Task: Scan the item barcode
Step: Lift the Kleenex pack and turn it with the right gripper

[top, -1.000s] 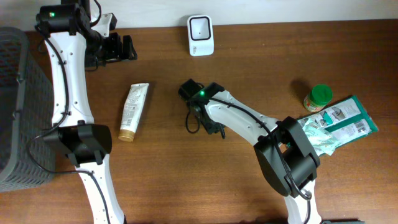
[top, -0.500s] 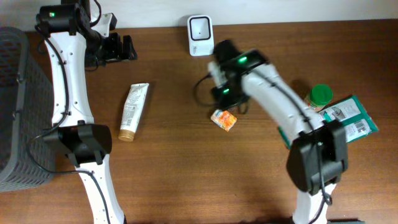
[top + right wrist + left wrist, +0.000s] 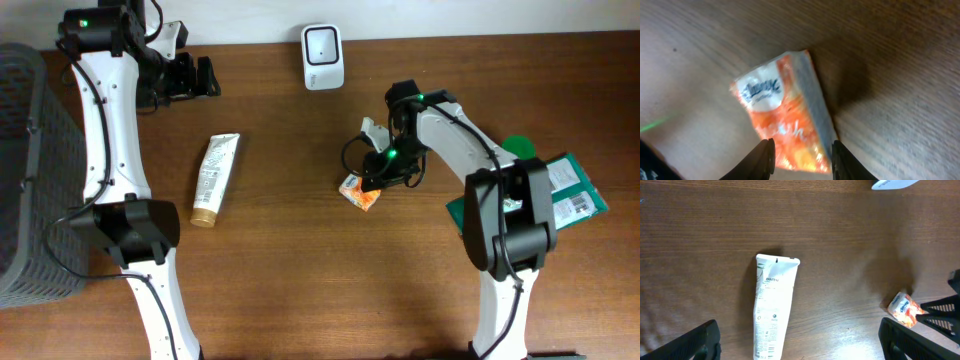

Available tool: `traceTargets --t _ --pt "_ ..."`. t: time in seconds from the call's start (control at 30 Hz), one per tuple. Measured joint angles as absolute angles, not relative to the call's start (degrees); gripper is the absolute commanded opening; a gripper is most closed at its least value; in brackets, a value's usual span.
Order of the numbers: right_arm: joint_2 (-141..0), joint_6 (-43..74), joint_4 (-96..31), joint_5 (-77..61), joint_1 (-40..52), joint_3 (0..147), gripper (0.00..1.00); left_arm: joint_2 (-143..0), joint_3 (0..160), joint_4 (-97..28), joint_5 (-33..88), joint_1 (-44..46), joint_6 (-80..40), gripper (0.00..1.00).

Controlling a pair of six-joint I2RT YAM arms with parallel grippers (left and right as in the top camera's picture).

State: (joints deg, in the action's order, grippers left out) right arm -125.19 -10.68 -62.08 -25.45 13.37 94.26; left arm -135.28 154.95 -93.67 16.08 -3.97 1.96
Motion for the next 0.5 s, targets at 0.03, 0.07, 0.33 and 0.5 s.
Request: traceTargets --t 0.03,0.07,0.33,0.5 --pt "-126.0 -10.7 -61.5 -25.5 13.4 93.9 0.33 -135.3 155.0 -93.7 16.1 -4.0 2.0 0.99" --pt "-126.6 -10.7 -61.5 -25.5 13.4 93.6 0.3 -135.3 155.0 -93.7 16.1 -4.0 2.0 0.99" --pt "-127.5 -9.0 -62.4 -31.2 13.3 93.4 0.04 -135.3 155.0 -93.7 16.1 -4.0 2.0 0.99" --pt "-125.8 -9.2 -64.5 -45.6 13.3 94.1 0.04 -135.3 155.0 -93.7 16.1 -4.0 2.0 0.99"
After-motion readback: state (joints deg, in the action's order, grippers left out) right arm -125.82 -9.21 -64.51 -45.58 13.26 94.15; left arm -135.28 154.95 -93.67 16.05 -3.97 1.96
